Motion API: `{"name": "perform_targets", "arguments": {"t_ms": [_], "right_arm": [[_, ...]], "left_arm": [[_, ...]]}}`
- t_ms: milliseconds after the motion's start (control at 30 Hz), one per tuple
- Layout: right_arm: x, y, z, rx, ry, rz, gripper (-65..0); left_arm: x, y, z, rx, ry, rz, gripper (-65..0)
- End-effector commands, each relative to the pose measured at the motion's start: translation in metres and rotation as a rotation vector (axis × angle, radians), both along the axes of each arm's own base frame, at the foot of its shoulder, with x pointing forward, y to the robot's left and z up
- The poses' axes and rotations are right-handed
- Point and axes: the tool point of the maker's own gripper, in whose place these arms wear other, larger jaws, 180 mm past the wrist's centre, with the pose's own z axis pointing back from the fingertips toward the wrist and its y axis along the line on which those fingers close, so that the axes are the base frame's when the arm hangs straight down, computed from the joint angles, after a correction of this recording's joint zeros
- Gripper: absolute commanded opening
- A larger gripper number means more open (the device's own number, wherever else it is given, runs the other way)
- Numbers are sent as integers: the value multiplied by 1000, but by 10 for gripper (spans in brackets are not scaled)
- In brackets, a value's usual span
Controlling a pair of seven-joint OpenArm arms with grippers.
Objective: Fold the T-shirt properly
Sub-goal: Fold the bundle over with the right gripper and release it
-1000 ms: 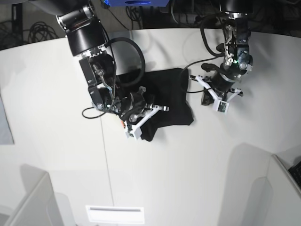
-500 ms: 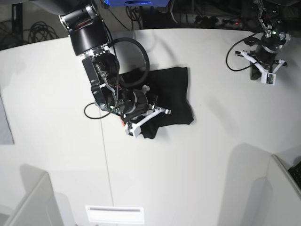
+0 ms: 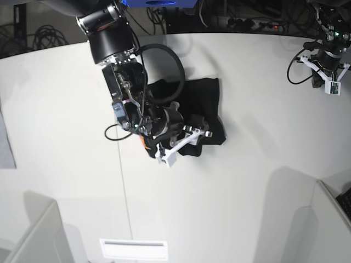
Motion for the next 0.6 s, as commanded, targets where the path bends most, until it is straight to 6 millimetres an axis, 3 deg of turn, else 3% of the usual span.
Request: {"name": "perform_targets", "arguments": {"t_ms": [0,333,433,467,567], "right_arm": [[7,14,18,23,-52,30,-351],[-22,78,41,11,-155,263,-351],[-36,103,64,16,-280,371,-351],[-38,107,74,22,-324,389,-351],[-29,88,91,5,-420,361,-351]], "left_arm": [[6,2,11,15,-38,-17,-650],[7,2,11,15,-39,-19,-650],[6,3,11,14,-37,-15,-650],[6,3,10,13,-34,-13,-650],[4,4,6,4,-28,-8,-650]]}}
